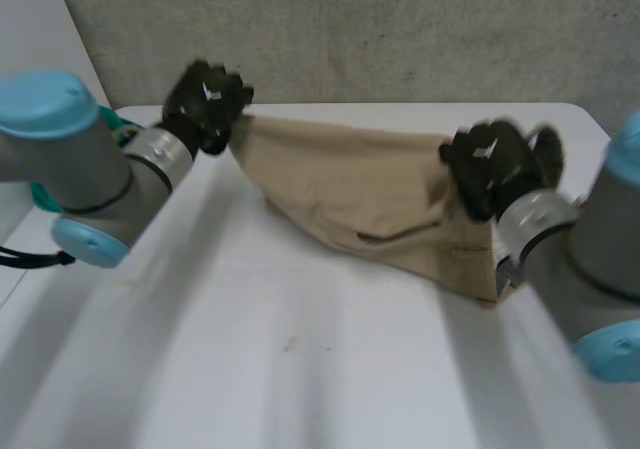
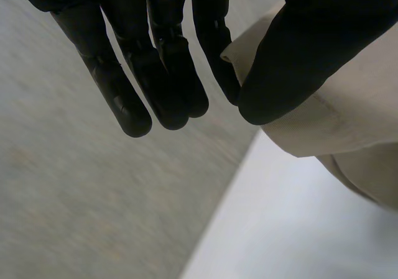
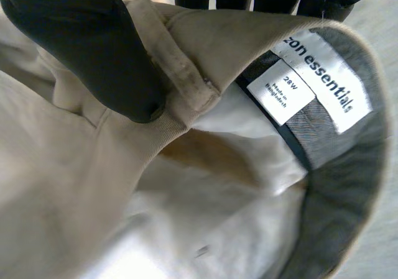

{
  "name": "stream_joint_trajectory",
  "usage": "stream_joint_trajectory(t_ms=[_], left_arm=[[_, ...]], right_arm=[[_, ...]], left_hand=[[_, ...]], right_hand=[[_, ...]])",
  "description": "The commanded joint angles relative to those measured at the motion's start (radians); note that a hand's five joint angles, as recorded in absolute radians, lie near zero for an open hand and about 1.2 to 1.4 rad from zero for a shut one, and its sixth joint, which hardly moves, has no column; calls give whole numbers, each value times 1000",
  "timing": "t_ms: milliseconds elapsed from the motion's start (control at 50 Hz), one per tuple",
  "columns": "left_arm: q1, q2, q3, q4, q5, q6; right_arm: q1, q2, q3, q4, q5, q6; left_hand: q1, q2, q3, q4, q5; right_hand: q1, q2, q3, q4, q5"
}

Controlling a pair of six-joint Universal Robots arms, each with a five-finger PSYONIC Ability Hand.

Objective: Fold the laundry.

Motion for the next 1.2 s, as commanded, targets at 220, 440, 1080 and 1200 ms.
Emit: stream_joint_trajectory(t_ms=[220,440,1080,1200], left_arm=[[-2,690,-74,0,-74,-389],[-2,709,-87,-44,-74,-394],[-19,-209,418,3,-239,-307],[-16,-99,246,2,-233,-307]], right_arm=[[-58,-301,-461,332,-72,14],[-64,-262,-501,443,-126,92],[-50,505,-751,145,15,235],[-67,389,-653,216,31,136]], left_hand=[[250,202,208,198,253],[250,202,208,198,253],[-972,-1020,-1014,-1023,-969],[-972,-1020,-1014,-1023,-969]], right_hand=[[413,219,224,238,234],[413,219,224,238,234],[-808,-1002,-998,-984,-988],[-808,-1002,-998,-984,-988]])
